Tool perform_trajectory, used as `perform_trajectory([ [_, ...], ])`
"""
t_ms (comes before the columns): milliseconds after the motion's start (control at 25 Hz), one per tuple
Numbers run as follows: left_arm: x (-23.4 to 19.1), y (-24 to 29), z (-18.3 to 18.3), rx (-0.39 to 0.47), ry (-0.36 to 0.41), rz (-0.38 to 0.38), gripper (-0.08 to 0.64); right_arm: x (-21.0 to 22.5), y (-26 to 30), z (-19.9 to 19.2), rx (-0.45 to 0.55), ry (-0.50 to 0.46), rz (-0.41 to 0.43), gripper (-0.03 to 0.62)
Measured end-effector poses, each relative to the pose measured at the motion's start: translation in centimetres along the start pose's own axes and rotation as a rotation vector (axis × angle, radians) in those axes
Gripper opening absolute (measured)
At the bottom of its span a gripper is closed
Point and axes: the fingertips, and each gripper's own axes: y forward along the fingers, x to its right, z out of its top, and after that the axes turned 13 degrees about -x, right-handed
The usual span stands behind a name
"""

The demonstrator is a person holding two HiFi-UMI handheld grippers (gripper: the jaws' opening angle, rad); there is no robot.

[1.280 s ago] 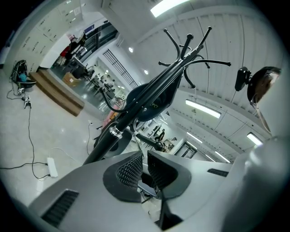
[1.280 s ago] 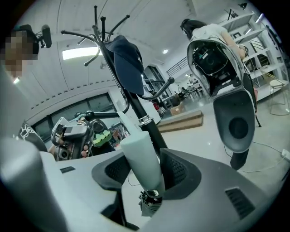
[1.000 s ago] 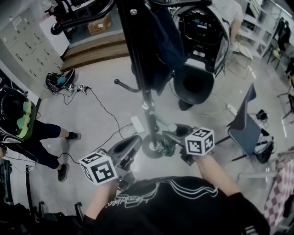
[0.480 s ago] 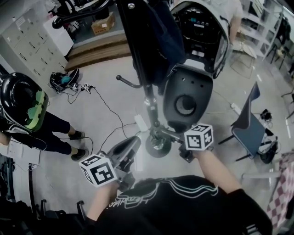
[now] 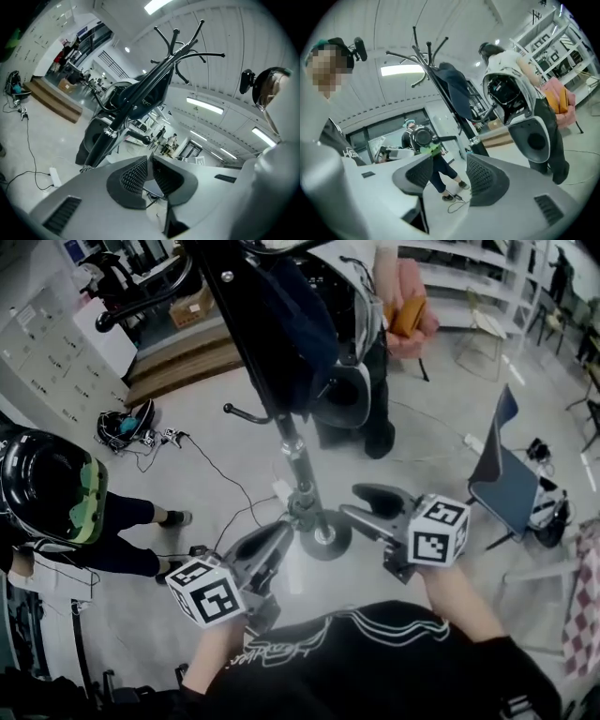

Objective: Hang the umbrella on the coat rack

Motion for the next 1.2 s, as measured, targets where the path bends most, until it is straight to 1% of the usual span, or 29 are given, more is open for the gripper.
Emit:
perform_trajectory([
  [80, 0.6, -0.6, 0.0, 0.012, 0.006, -0.018, 0.032, -2.9, -1.5, 1.0, 0.067, 0.024, 0.066, 0.206],
  [120, 0.9, -1.2, -0.1, 0.022, 0.007, -0.028, 0.032, -4.4, -2.2, 1.2, 0.096, 0.035, 0.091, 0.169],
  [200, 1.8, -2.5, -0.3, 0.039, 0.013, -0.051, 0.032, -7.0, -3.3, 1.0, 0.135, 0.033, 0.086, 0.073],
  [280, 3.2, -3.7, -0.9, 0.041, 0.028, -0.080, 0.032, -9.1, -4.3, 0.7, 0.177, 0.063, 0.073, 0.035],
  [320, 4.0, -4.2, -1.3, 0.039, 0.038, -0.096, 0.032, -10.2, -4.8, 0.6, 0.200, 0.089, 0.082, 0.022],
  [400, 5.8, -5.4, -2.3, 0.036, 0.058, -0.128, 0.032, -12.7, -5.4, 0.1, 0.225, 0.101, 0.101, 0.015],
  [520, 8.3, -7.7, -4.2, 0.036, 0.094, -0.157, 0.032, -16.3, -5.7, -1.6, 0.215, 0.077, 0.089, 0.014],
  [600, 9.5, -9.1, -5.5, 0.037, 0.115, -0.165, 0.032, -18.3, -6.1, -2.9, 0.211, 0.078, 0.085, 0.014],
  [760, 11.1, -12.4, -8.2, 0.048, 0.111, -0.179, 0.032, -22.3, -6.2, -5.8, 0.193, 0.086, 0.059, 0.014],
  [920, 12.8, -15.1, -10.7, 0.039, 0.119, -0.196, 0.032, -25.7, -6.7, -8.2, 0.195, 0.081, 0.030, 0.012],
  [1200, 15.4, -18.2, -13.5, 0.030, 0.135, -0.222, 0.032, -30.3, -7.7, -10.4, 0.213, 0.045, 0.005, 0.012],
])
